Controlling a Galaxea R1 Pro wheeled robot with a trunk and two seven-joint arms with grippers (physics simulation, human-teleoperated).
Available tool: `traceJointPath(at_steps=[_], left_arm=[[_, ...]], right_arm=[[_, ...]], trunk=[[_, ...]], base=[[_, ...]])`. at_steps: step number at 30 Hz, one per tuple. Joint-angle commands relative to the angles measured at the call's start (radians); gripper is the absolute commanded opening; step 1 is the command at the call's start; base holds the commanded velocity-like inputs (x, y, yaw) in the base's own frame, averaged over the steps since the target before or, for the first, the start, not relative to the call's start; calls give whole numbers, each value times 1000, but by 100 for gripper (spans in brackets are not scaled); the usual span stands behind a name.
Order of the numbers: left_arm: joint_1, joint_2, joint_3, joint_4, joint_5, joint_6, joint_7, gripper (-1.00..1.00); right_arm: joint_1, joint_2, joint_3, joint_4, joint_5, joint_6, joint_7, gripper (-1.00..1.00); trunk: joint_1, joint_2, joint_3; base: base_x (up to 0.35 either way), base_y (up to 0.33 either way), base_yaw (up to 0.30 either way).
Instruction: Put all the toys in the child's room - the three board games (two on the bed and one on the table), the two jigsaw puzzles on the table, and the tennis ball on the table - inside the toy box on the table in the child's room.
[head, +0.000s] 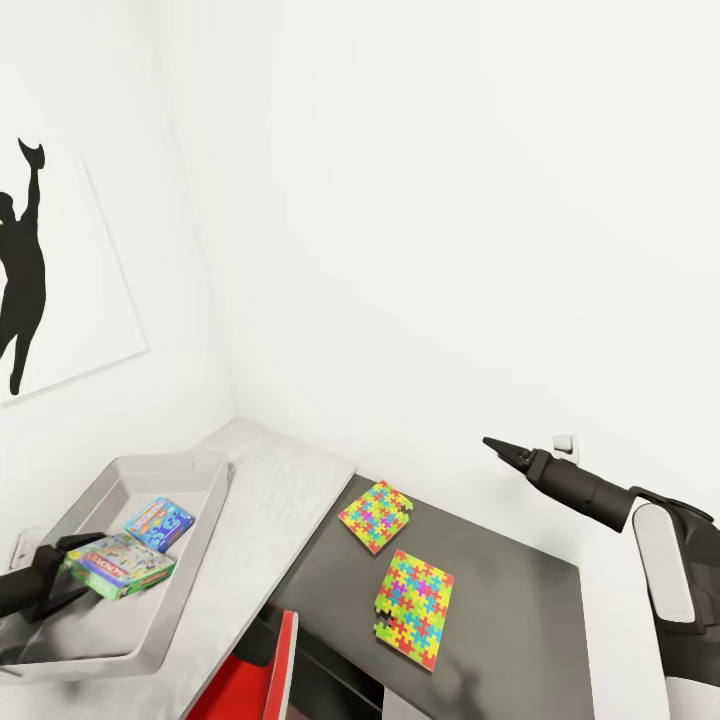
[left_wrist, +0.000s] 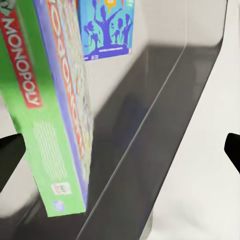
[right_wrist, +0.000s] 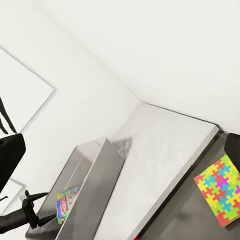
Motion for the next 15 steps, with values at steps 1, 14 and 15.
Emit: traceJointPath(at_steps=[1, 14, 15], left_arm=[[-1, 2, 7, 1, -10, 4, -7, 100], [0, 11, 5, 6, -11, 4, -9, 100], [0, 10, 5, 6, -11, 4, -9, 100]], right_arm=[[-1, 0, -1, 2, 5, 4, 6, 100], [-2, 1, 2, 32, 6, -22, 6, 100], [-1, 1, 2, 32, 6, -22, 6, 100]], trunk=[[1, -2, -2], [1, -2, -2], [1, -2, -2]], base=[[0, 0, 0], [0, 0, 0], [0, 0, 0]])
